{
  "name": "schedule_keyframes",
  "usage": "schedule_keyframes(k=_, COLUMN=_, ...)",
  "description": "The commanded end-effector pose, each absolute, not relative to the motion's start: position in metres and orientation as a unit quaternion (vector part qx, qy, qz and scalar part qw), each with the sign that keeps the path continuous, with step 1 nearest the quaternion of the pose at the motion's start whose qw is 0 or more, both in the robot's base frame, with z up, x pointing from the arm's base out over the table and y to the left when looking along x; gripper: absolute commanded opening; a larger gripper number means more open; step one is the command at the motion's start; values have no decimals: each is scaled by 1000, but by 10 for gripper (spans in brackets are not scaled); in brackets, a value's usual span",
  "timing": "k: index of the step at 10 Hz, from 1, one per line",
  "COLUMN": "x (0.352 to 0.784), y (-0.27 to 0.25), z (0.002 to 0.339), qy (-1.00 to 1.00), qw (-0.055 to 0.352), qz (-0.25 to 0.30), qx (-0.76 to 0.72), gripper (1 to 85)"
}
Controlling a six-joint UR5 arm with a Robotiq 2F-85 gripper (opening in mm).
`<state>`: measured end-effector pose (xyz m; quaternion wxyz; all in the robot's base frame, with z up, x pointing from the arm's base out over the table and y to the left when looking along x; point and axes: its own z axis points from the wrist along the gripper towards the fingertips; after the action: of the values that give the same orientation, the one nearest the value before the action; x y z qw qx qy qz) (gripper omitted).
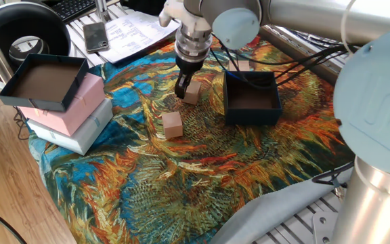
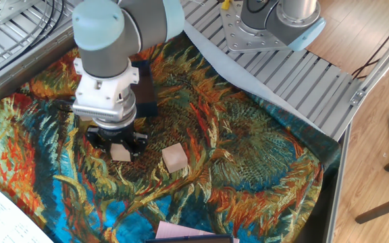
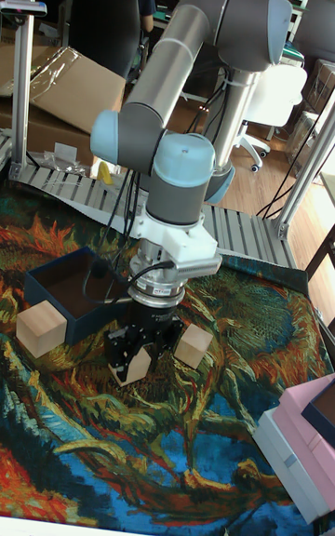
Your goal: Take everything out of the gift box
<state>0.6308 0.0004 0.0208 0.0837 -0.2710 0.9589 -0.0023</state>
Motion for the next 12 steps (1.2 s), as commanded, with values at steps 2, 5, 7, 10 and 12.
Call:
schedule_keyframes(k=2, x=631, y=0, z=48, qy=961, qw=101, qz=6, qx=-256, gripper=850)
schedule_keyframes(k=5, x=634, y=8, z=67, qy=964, qw=126, qz=24, qx=-232, gripper=560)
schedule_keyframes(k=7, x=623, y=-19, z=76, qy=972, qw=108, qz=-21, qx=-208, gripper=20)
schedule_keyframes(k=10, x=617, y=-16, z=83, qy=982, qw=108, qz=-5, qx=-155, gripper=20)
schedule_keyframes(k=12, x=631, y=-11, z=81, qy=980, qw=132, qz=-3, qx=-148, gripper=20)
